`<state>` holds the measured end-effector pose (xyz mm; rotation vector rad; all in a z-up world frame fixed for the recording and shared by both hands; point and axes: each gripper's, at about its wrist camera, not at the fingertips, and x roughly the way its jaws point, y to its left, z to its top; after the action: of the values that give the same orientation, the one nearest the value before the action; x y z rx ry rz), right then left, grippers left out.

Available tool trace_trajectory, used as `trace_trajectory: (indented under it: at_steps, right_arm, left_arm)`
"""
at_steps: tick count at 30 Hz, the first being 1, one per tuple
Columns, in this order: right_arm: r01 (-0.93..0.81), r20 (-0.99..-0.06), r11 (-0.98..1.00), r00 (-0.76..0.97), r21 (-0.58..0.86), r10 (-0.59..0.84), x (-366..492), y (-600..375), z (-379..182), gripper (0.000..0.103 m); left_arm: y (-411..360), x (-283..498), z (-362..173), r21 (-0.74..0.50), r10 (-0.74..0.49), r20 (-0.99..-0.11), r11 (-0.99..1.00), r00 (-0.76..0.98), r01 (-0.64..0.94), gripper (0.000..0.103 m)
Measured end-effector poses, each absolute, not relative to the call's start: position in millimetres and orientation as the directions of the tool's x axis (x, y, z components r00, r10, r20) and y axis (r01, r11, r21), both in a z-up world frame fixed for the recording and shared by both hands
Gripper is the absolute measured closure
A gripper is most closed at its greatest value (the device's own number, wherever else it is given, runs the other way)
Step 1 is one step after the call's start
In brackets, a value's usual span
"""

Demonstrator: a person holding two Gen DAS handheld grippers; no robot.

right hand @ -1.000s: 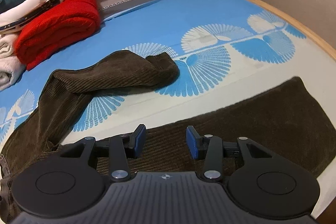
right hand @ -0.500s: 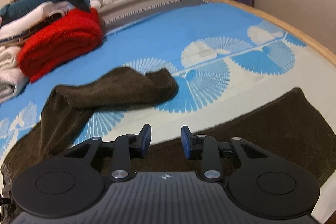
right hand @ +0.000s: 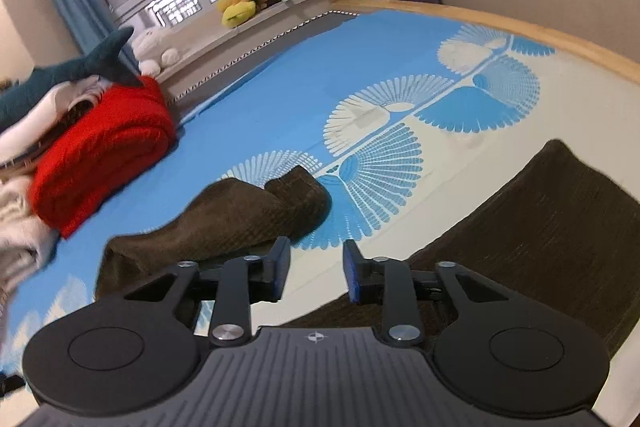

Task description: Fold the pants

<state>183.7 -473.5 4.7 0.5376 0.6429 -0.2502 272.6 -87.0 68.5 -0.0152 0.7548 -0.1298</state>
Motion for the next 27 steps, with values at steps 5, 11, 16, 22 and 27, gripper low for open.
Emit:
trace_trajectory:
  at_steps: [5,11,16,22,27]
  right_arm:
    - [0.424,-0.637,0.785,0.769,0.452,-0.049,187.7,-474.6,-2.8,0.100]
    - [0.416,-0.645,0.752,0.764,0.511,0.016,218.9,-478.7,-14.5,0.096]
    - [0.392,-0.660,0.775,0.750,0.496,0.042,296.9,-498.4,-44.1,0.094]
    - [0.442,-0.687,0.760,0.726,0.477,0.009,360.8,-520.8,-101.7,0.064]
    - [0.460,-0.718,0.759,0.696,0.461,0.014,406.6,-531.2,-130.7,0.053]
  left_arm:
    - [-121.3,308.6,16.6,0.049,-0.042,-0.691,0.993,0.721,0.105,0.094]
    - [-138.0,347.9,-10.6,-0.070,-0.127,-0.775,0.991,0.619,0.116,0.090]
    - [-150.6,365.7,-30.3,-0.048,-0.116,-0.792,0.991,0.600,0.127,0.068]
    - [-140.7,384.2,-66.9,-0.029,-0.056,-0.837,0.998,0.544,0.058,0.038]
    - [-139.5,400.9,-86.1,0.008,-0.041,-0.843,0.996,0.537,0.088,0.025]
